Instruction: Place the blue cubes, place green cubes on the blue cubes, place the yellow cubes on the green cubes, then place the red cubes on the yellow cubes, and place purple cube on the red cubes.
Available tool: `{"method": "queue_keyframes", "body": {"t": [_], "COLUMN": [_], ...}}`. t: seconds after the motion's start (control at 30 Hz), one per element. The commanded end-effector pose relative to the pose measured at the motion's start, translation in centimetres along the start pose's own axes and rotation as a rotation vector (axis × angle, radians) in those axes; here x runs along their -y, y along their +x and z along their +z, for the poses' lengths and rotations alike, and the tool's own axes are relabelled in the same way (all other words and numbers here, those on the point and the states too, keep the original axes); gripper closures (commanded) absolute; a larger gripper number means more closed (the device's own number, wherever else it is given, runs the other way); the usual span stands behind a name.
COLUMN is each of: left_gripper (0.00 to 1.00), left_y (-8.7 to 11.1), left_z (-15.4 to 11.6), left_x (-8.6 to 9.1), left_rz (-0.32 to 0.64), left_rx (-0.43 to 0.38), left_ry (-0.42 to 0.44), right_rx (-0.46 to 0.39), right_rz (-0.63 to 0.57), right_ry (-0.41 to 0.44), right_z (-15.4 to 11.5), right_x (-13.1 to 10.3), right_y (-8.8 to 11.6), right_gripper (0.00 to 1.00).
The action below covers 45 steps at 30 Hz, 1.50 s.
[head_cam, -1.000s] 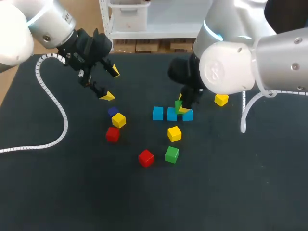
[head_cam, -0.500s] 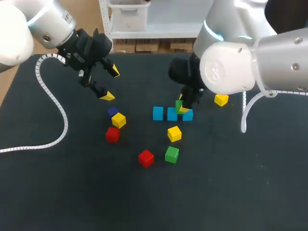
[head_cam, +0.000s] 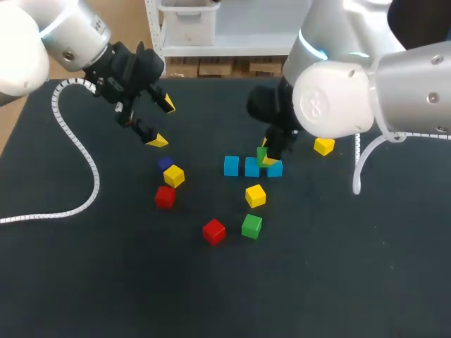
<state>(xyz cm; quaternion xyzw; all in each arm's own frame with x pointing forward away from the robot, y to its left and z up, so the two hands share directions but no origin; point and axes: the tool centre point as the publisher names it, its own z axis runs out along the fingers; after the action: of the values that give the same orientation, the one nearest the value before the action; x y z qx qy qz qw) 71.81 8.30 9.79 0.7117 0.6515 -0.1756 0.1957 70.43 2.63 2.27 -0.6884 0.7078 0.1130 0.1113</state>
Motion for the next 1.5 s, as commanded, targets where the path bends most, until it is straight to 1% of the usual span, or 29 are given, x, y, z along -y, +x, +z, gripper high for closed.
{"method": "queue_keyframes", "body": {"t": [0.03, 0.5, 0.63, 1.0, 1.5], "left_gripper": [0.00, 0.00, 0.00, 0.00, 0.00], "left_y": [0.09, 0.09, 0.09, 0.09, 0.09], "left_z": [0.00, 0.00, 0.00, 0.00, 0.00], "left_x": [-0.04, -0.04, -0.04, -0.04, -0.04], "left_rz": [0.003, 0.003, 0.003, 0.003, 0.003], "left_rx": [0.002, 0.002, 0.002, 0.002, 0.002], "left_ry": [0.000, 0.000, 0.000, 0.000, 0.000], "right_rx": [0.001, 0.001, 0.002, 0.002, 0.003], "right_rz": [0.000, 0.005, 0.004, -0.001, 0.009], "right_ry": [-0.002, -0.006, -0.006, -0.006, -0.001], "right_z": [0.02, 0.09, 0.10, 0.20, 0.36], "right_x": [0.05, 0.03, 0.06, 0.25, 0.50], "right_y": [0.01, 0.13, 0.17, 0.01, -0.16], "right_gripper": [0.74, 0.66, 0.58, 0.54, 0.53]}}
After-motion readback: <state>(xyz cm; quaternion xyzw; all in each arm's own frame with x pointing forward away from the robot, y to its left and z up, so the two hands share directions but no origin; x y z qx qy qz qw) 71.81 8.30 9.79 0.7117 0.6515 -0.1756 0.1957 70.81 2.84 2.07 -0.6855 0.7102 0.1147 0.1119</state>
